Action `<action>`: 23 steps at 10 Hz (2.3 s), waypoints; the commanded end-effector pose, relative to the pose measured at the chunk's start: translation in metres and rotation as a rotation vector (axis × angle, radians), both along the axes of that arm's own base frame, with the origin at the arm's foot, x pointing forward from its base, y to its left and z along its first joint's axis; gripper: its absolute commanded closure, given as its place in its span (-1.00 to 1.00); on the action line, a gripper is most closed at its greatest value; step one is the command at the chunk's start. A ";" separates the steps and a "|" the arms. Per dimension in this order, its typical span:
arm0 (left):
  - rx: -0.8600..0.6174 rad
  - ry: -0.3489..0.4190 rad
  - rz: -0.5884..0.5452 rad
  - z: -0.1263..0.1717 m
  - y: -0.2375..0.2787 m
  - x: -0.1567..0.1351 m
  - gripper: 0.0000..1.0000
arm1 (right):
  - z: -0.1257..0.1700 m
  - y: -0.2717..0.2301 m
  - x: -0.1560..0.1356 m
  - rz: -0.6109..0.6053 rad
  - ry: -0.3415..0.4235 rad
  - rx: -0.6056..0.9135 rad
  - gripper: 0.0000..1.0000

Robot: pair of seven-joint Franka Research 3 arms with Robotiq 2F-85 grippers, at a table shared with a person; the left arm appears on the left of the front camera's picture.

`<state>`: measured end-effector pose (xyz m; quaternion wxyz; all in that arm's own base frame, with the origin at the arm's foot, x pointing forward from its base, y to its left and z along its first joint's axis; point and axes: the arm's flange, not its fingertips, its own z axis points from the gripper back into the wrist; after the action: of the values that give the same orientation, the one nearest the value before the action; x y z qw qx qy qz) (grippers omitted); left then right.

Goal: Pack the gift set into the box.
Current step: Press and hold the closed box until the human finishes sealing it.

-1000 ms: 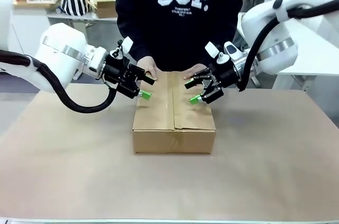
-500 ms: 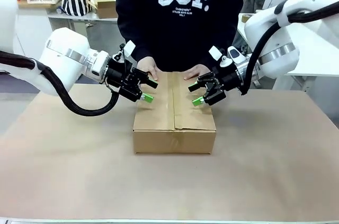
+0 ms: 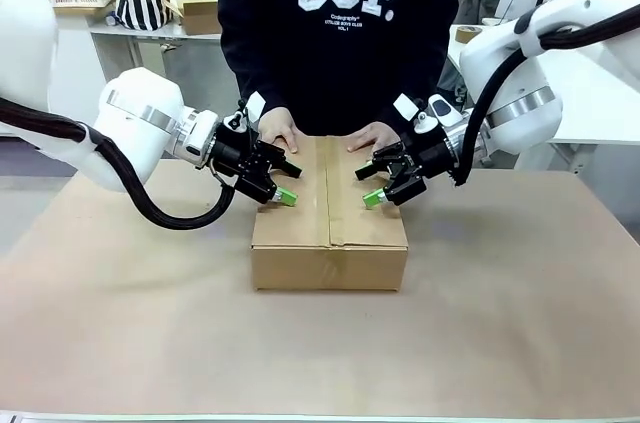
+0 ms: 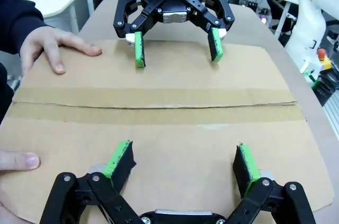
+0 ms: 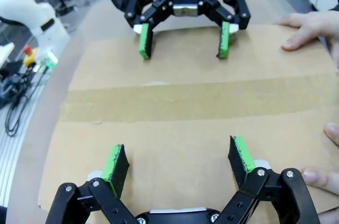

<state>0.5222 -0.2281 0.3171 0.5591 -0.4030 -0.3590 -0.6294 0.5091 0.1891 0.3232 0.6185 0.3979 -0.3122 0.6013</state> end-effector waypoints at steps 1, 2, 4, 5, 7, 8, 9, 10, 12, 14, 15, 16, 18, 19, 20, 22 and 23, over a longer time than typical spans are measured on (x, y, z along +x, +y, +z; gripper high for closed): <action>0.054 0.001 0.009 -0.008 -0.004 0.002 -1.00 | -0.019 -0.001 0.008 -0.029 0.011 -0.024 -1.00; 0.061 -0.004 0.012 -0.008 -0.003 0.002 -1.00 | -0.027 -0.001 0.011 -0.038 0.022 -0.031 -1.00; 0.073 0.025 -0.006 -0.010 -0.002 0.002 -1.00 | -0.034 -0.002 0.013 -0.027 0.031 -0.037 -1.00; 0.079 0.032 -0.012 -0.010 -0.003 0.002 -1.00 | -0.036 -0.002 0.014 -0.027 0.036 -0.033 -1.00; 0.074 0.085 -0.007 -0.008 -0.005 0.004 -1.00 | -0.011 0.004 0.008 0.007 0.021 0.009 -1.00; 0.033 0.014 -0.002 0.002 -0.002 0.001 -1.00 | -0.011 0.004 0.008 0.007 0.021 0.009 -1.00; 0.033 0.014 -0.002 0.002 -0.002 0.001 -1.00 | -0.011 0.004 0.008 0.007 0.021 0.009 -1.00; 0.033 0.014 -0.002 0.002 -0.002 0.001 -1.00 | -0.011 0.004 0.008 0.007 0.021 0.009 -1.00; 0.033 0.014 -0.002 0.002 -0.002 0.001 -1.00 | -0.011 0.004 0.008 0.007 0.021 0.009 -1.00; 0.033 0.014 -0.002 0.002 -0.002 0.001 -1.00 | -0.011 0.004 0.008 0.007 0.021 0.009 -1.00; 0.033 0.014 -0.002 0.002 -0.002 0.001 -1.00 | -0.011 0.004 0.008 0.007 0.021 0.009 -1.00; 0.033 0.014 -0.002 0.002 -0.002 0.001 -1.00 | -0.011 0.004 0.008 0.007 0.021 0.009 -1.00; 0.033 0.014 -0.002 0.002 -0.002 0.001 -1.00 | -0.011 0.004 0.008 0.007 0.021 0.009 -1.00; 0.033 0.014 -0.002 0.002 -0.002 0.001 -1.00 | -0.011 0.004 0.008 0.007 0.021 0.009 -1.00; 0.033 0.014 -0.002 0.002 -0.002 0.001 -1.00 | -0.011 0.004 0.008 0.007 0.021 0.009 -1.00; 0.033 0.014 -0.002 0.002 -0.002 0.001 -1.00 | -0.011 0.004 0.008 0.007 0.021 0.009 -1.00; 0.033 0.014 -0.002 0.002 -0.002 0.001 -1.00 | -0.011 0.004 0.008 0.007 0.021 0.009 -1.00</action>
<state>0.5249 -0.2306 0.3231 0.5709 -0.4008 -0.3423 -0.6295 0.5176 0.1944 0.3152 0.6142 0.4111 -0.3082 0.5989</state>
